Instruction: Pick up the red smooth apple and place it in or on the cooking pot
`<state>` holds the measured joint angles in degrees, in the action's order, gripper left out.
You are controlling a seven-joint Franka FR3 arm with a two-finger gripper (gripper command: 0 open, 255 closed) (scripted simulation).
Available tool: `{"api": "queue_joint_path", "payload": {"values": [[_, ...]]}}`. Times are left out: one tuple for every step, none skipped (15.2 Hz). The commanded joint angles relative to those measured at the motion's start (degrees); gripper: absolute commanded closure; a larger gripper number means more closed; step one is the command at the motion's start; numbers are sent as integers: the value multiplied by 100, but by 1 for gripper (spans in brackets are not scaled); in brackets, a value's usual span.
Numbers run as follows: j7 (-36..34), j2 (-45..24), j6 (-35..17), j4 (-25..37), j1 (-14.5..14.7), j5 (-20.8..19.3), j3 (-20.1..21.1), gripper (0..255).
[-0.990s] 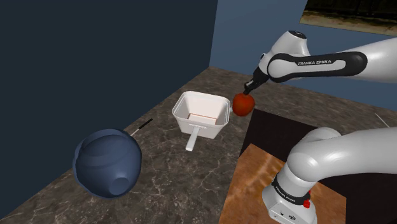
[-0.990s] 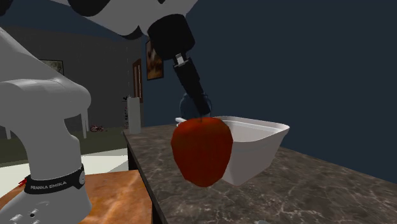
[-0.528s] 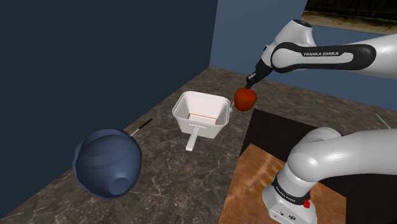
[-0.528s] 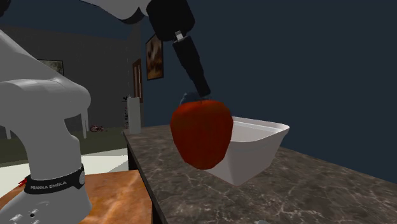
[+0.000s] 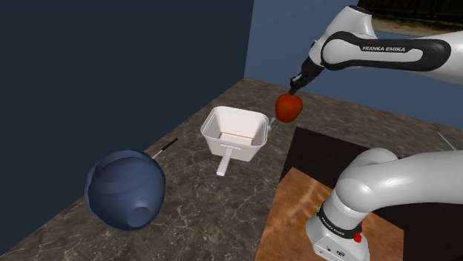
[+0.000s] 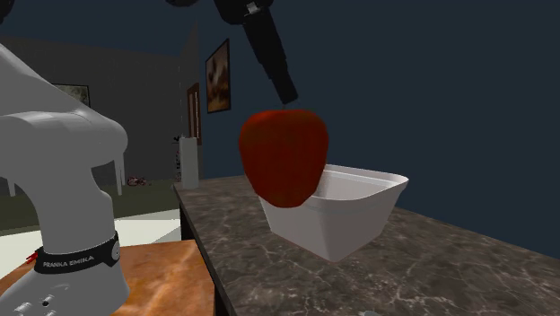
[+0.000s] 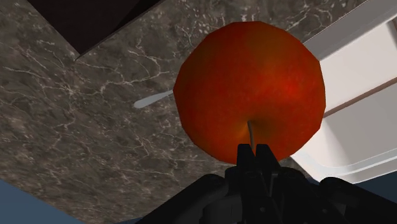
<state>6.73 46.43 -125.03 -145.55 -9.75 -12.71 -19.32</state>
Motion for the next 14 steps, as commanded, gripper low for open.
{"api": "queue_joint_path", "payload": {"values": [[-7, 1, 151, 150, 18, 29, 36, 255], [-6, -3, 225, 228, 27, 43, 50, 255], [-6, -8, 299, 307, 36, 56, 63, 255], [-5, -15, 372, 387, 44, 69, 76, 255], [-4, -23, 445, 468, 53, 82, 89, 255], [-3, -32, 517, 550, 61, 95, 101, 255], [-2, -43, 589, 633, 70, 108, 114, 255], [0, -55, 660, 716, 78, 120, 125, 255], [1, -68, 731, 800, 87, 133, 137, 255], [2, -82, 802, 885, 95, 145, 148, 255], [4, -95, 859, 954, 102, 155, 157, 255], [-131, -95, 903, 982, 134, 195, 295, 255], [-265, -102, 947, 1015, 165, 238, 433, 255], [-398, -115, 990, 1056, 199, 280, 569, 255]]}}
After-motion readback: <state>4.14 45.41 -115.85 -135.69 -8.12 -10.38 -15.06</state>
